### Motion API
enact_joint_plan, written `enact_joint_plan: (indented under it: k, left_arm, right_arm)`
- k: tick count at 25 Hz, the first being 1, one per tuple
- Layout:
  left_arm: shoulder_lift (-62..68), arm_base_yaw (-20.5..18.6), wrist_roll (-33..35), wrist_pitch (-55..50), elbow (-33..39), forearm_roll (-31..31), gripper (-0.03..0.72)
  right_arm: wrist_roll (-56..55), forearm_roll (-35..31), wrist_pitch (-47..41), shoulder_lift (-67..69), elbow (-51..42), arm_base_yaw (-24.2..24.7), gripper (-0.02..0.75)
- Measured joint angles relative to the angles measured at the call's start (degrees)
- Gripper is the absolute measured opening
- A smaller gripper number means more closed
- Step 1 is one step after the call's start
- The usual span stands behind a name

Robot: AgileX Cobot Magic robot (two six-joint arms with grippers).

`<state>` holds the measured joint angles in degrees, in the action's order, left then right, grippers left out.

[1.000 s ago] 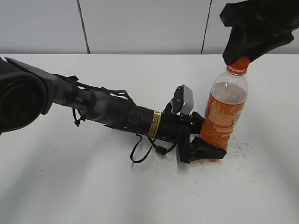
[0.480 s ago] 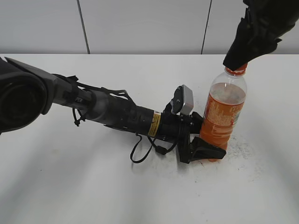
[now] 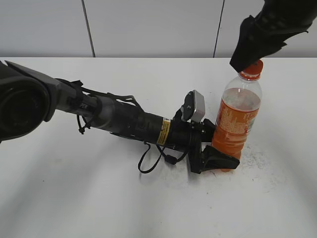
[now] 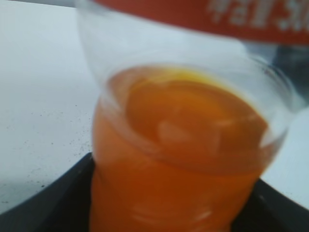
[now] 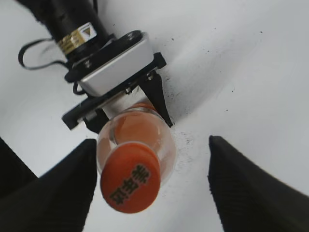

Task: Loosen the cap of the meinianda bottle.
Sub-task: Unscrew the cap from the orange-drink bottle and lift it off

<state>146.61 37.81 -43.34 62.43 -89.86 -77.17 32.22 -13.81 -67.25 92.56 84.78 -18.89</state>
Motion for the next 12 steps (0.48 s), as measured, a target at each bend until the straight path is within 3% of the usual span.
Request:
enact_joint_plan:
  k: [2,5,9,12]
  left_arm:
    - [0.00,0.00,0.00,0.00,0.00,-0.07,0.554]
    - [0.00,0.00,0.00,0.00,0.00,-0.07,0.554]
    - [0.00,0.00,0.00,0.00,0.00,-0.08,0.554]
    - [0.00,0.00,-0.06,0.00,0.00,-0.08,0.554]
  right_arm:
    - [-12.23,0.17,0.40,0.00,0.00,0.00,0.560]
    - [-25.59,0.16,-0.99,0.00,0.00,0.00,0.537]
    - [-31.45,0.16,-2.23,0.00,0.00,0.00,0.449]
    - [-31.76,0.10,-2.23,0.00,0.00,0.00,0.319]
